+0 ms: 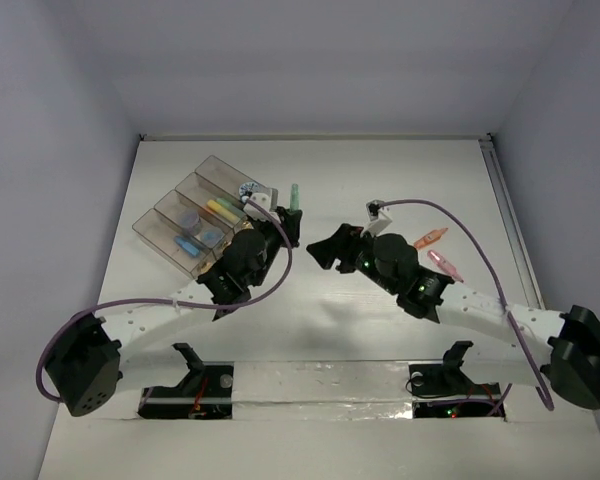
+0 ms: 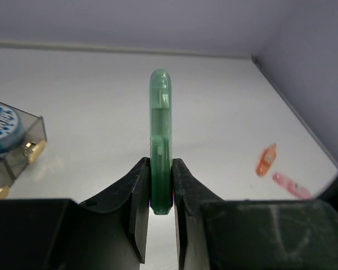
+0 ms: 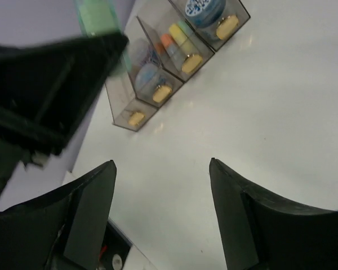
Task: Sort the stationery into containers
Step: Close the pen cap on the pen, then place the pen in the storage box.
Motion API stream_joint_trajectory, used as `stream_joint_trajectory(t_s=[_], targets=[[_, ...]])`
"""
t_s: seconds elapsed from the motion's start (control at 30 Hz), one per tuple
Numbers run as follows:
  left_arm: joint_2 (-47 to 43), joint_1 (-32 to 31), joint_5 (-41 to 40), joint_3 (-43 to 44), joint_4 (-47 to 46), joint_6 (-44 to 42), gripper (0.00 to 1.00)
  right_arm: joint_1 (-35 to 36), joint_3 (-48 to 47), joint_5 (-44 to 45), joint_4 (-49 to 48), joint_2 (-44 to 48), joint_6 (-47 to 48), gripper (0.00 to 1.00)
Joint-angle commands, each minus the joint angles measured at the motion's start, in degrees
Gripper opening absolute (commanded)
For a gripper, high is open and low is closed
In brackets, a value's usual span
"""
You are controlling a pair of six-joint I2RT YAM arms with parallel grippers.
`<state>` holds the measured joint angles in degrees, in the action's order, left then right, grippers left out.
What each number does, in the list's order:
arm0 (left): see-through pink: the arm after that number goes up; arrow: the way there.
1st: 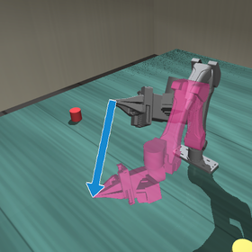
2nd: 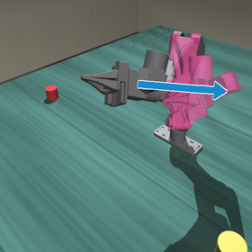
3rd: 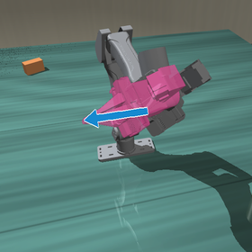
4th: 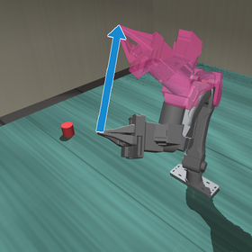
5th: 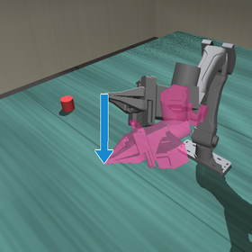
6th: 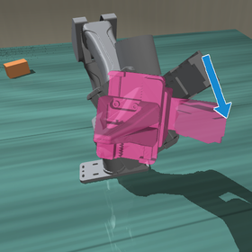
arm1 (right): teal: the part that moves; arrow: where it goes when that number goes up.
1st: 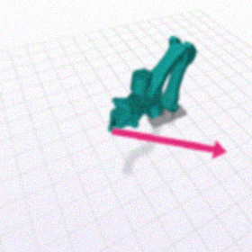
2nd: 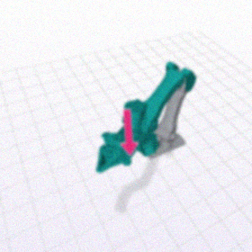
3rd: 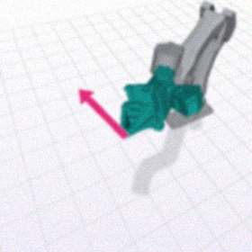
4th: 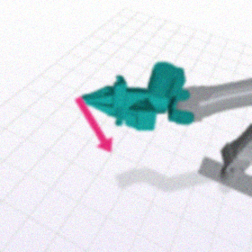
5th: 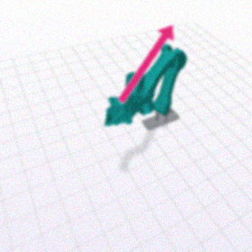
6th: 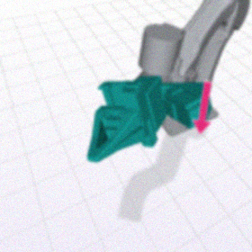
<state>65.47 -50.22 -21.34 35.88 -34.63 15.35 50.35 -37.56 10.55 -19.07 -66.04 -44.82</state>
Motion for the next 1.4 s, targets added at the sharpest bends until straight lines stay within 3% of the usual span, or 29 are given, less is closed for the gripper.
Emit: stream_joint_trajectory(t_s=[0.0, 0.13, 0.37, 0.53, 0.63, 0.77, 0.97, 1.27, 1.37], targets=[[-1.9, 1.5, -7.8, 0.7, -10.4, 3.4, 0.00, 2.1, -4.5, 7.1, 11.8, 5.2, 3.4, 0.74], [-2.5, 1.5, -9.2, -2.6, -7.5, 5.6, 0.00, 2.1, -7.5, 14.3, 16.0, 10.9, 7.5, 0.77], [-6.7, 4.0, -17.8, -3.0, 0.5, 9.5, 0.00, 2.1, 0.1, 15.8, 22.0, 19.4, 9.1, 0.79], [-14.2, 13.0, -21.9, -3.9, 14.7, 19.3, 0.00, 2.1, 5.2, 16.2, 27.1, 25.9, 8.1, 0.81], [-18.4, 20.0, -19.2, -5.6, 22.3, 24.4, 0.00, 2.1, 7.6, 15.7, 29.1, 29.3, 8.0, 0.82], [-19.3, 36.6, -6.5, -8.4, 26.6, 27.4, 0.00, 2.1, 8.2, 14.1, 30.7, 31.9, 9.1, 0.84], [-12.0, 47.6, 1.1, -9.4, 24.4, 28.1, 0.00, 2.1, 9.8, 10.3, 30.6, 32.6, 10.5, 0.88], [-2.4, 50.0, 1.6, -7.8, 21.9, 29.3, 0.00, 2.1, 11.4, 9.5, 28.6, 32.3, 10.5, 0.88], [-2.0, 50.0, -0.2, -8.6, 22.0, 30.7, 0.09, 2.1, 11.3, 10.7, 28.6, 31.7, 10.7, 0.88]])
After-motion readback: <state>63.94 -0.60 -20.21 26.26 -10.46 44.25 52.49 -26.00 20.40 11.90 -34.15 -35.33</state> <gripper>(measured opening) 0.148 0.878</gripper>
